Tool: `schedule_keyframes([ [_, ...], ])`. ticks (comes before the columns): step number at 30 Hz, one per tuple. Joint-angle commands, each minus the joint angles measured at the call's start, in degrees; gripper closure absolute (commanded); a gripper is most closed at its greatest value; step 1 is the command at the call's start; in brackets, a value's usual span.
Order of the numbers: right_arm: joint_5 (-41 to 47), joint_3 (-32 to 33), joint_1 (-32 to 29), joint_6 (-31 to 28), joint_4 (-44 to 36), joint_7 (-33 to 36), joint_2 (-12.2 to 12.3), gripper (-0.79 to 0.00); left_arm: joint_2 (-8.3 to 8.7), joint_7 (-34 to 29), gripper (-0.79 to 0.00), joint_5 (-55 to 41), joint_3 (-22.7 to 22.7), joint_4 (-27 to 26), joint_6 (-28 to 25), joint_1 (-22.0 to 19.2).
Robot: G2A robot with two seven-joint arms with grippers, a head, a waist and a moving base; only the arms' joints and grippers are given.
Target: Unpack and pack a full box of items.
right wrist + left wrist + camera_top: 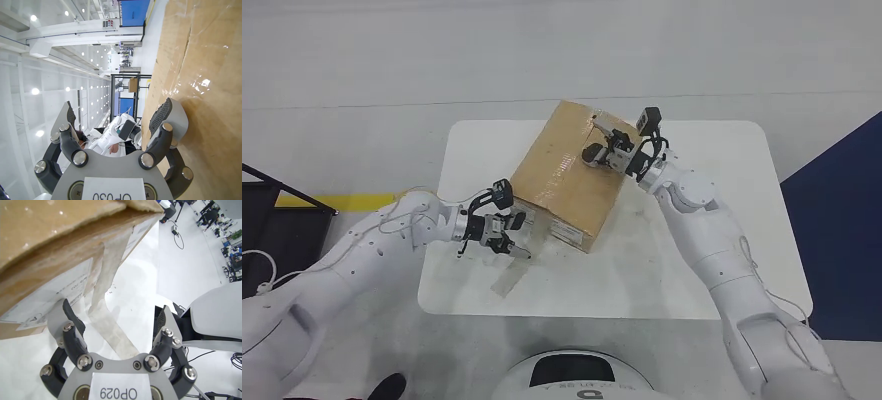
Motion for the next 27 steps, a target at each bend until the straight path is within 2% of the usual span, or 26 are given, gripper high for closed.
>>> schedule_keyframes([
  [1,0.2,0.1,-0.2,-0.1,-0.2,0.4,0.0,-0.785,0.45,0.5,-0.785,0.4,0.0,-0.5,0.0,0.2],
  [7,0.2,0.1,-0.2,-0.1,-0.2,0.4,0.0,-0.785,1.85,0.9,-0.785,0.9,0.6,-1.2,0.0,0.8],
  [11,0.9,0.5,-1.6,-0.4,-2.6,0.1,0.1,-0.785,1.79,-0.2,-0.785,0.6,1.6,-1.4,0.0,0.7],
  [19,0.4,2.7,-5.5,-0.6,-6.1,-2.6,0.8,-0.785,-0.31,-3.6,-0.785,-0.2,4.1,-1.3,0.0,-0.6],
  [27,0.2,4.6,-8.4,-1.1,-7.9,-5.2,1.3,-0.785,-2.98,-0.9,-0.785,-3.3,2.8,5.1,1.3,-1.3],
])
